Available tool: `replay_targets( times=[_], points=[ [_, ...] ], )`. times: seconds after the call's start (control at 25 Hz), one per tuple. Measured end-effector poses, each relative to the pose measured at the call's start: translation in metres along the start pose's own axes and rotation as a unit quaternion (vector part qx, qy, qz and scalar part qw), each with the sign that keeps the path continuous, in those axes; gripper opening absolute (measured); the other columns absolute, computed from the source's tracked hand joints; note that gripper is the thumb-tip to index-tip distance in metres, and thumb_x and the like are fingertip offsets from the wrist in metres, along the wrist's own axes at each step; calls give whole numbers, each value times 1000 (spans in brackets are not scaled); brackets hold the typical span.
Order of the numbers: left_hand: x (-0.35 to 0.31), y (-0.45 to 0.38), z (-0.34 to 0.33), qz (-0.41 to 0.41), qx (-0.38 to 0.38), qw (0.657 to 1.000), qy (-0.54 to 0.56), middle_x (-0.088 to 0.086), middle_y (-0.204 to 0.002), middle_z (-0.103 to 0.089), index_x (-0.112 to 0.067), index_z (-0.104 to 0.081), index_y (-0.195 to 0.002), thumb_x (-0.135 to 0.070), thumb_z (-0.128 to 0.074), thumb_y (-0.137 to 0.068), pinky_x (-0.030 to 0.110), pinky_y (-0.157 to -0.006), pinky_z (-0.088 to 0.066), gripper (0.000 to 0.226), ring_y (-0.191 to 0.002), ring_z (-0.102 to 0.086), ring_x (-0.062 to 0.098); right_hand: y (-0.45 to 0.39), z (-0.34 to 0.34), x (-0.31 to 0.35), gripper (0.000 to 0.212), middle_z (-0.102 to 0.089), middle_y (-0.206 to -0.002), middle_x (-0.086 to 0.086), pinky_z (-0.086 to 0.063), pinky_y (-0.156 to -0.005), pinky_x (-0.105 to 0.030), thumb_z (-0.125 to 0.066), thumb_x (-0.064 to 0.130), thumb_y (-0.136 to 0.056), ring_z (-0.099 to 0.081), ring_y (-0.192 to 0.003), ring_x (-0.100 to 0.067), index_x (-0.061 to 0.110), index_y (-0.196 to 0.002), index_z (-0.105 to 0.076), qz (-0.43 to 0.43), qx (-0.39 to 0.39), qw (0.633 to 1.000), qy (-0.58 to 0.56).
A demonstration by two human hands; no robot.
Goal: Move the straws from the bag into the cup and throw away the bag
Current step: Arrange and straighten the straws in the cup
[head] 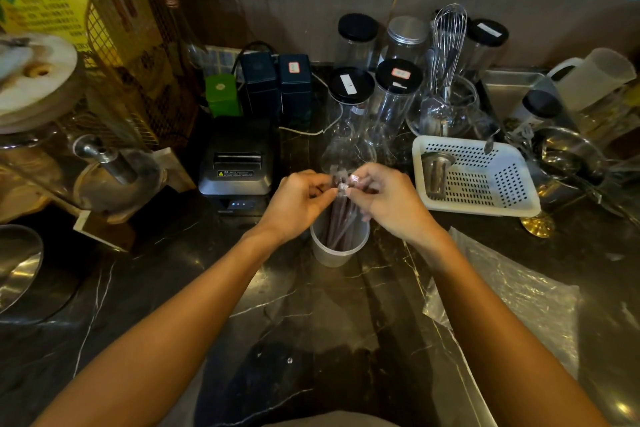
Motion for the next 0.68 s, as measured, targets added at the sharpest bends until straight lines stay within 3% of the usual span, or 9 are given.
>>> replay_targets(
  times=[0.2,0.36,0.44,0.52,0.6,0.68],
  points=[
    [15,8,-11,54,37,998,12,5,-118,-60,-20,-55,-146,-3,-67,-94,42,-88,-61,56,-95,-70,22,4,-10,-17,17,-68,-97,7,-53,-57,-26,-75,22,-96,-67,-64,-2,34,-100,-64,-28,5,998,55],
    [26,21,-11,95,44,993,-49,-5,-121,-49,-33,-40,-154,-50,-78,-79,30,-96,-54,85,-103,-57,7,11,-4,-33,39,-68,-107,4,-52,-46,-22,-74,17,-97,-69,-60,-6,27,-130,-55,-96,-8,994,-51],
    [27,22,-13,114,32,989,-86,-3,-130,-48,-28,-30,-159,-62,-83,-69,33,-103,-51,110,-114,-57,13,13,0,-37,51,-70,-109,2,-55,-47,-24,-68,8,-99,-72,-66,-8,22,-143,-49,-112,-9,991,-70],
    [27,18,-15,124,12,990,-69,6,-143,-47,-22,-23,-162,-53,-91,-66,39,-110,-50,121,-124,-58,20,14,4,-41,53,-69,-111,3,-58,-50,-27,-65,0,-97,-74,-70,-11,17,-145,-50,-123,-10,990,-73],
    [23,13,-14,115,-2,992,-53,9,-140,-50,-18,-24,-161,-42,-94,-68,35,-101,-55,119,-107,-65,13,15,4,-42,46,-67,-109,4,-60,-53,-30,-67,2,-96,-73,-70,-16,16,-138,-58,-127,1,991,-52],
    [17,10,-15,90,-9,995,-53,4,-128,-55,-16,-30,-160,-36,-93,-71,26,-89,-58,111,-92,-64,7,16,-1,-40,31,-66,-102,4,-57,-54,-33,-71,10,-97,-66,-64,-19,27,-123,-68,-113,31,993,-21]
  ],
)
Point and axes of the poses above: each hand's wrist, its own y-axis away from the middle knuckle, its own z-axis out of the back of the hand, x = y × z, the point moved 8 cm from there along -y, towards the middle knuckle
